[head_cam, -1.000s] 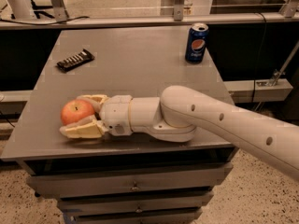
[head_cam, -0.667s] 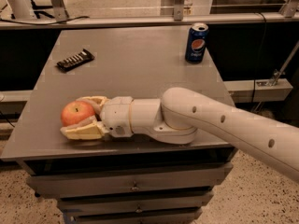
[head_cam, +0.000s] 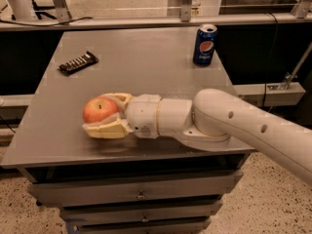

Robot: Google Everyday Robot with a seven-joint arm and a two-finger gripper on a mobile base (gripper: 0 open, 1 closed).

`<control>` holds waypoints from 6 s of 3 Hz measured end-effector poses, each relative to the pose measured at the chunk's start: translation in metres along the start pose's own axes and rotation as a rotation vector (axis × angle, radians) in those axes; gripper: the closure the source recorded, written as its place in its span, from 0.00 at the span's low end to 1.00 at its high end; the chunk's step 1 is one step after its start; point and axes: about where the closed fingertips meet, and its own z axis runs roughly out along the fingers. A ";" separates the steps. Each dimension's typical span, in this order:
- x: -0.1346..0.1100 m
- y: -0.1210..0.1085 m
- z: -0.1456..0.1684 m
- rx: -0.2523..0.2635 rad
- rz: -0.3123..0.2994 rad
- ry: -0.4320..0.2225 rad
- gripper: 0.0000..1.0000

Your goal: Move apple near pepsi can

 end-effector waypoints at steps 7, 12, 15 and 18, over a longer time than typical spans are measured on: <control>-0.041 -0.141 -0.268 0.599 -0.204 0.049 1.00; 0.032 -0.279 -0.325 0.739 -0.041 0.097 1.00; 0.065 -0.308 -0.284 0.675 0.037 0.055 1.00; 0.062 -0.308 -0.282 0.673 0.039 0.053 0.38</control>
Offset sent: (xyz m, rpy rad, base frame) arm 0.0138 -0.0450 0.0276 0.0168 -0.0415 -0.0804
